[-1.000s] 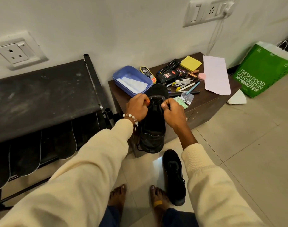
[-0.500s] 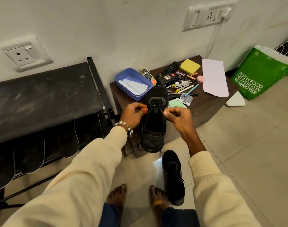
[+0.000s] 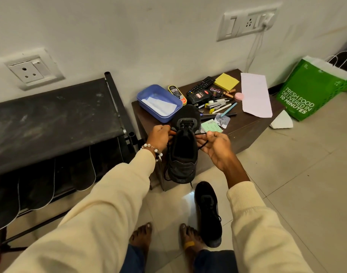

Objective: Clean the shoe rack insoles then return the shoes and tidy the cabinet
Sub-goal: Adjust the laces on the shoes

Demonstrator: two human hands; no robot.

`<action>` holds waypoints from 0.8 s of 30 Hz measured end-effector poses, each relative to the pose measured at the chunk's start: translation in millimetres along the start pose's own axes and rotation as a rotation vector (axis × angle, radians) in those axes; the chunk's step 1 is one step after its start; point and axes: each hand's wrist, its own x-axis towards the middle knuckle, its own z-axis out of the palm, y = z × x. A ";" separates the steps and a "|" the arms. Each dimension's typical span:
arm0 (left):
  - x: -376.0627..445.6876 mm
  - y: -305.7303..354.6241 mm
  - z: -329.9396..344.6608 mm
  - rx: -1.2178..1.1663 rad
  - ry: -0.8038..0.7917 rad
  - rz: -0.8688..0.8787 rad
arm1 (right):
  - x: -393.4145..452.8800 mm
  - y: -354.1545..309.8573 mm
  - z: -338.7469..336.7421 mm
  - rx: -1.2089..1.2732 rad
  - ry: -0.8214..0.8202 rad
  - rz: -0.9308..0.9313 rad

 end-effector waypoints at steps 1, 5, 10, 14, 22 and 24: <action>-0.8 1.0 0.3 -0.021 -0.004 -0.014 | -0.5 0.7 0.6 0.016 0.004 0.002; -0.6 1.9 -0.3 -0.091 0.008 -0.086 | -2.2 1.5 2.3 0.046 0.024 0.003; -0.4 3.6 1.4 0.074 0.060 -0.020 | -3.4 1.9 3.0 -0.048 0.098 -0.012; -9.1 6.8 -6.1 0.682 0.208 0.182 | 2.4 -1.2 -5.7 -0.543 0.247 -0.109; -22.1 25.6 -1.0 0.804 0.279 0.148 | 2.1 -21.1 -10.7 -0.770 0.322 -0.107; -21.6 36.2 -4.6 0.517 0.264 0.069 | -1.4 -34.2 -7.8 -0.637 0.291 -0.075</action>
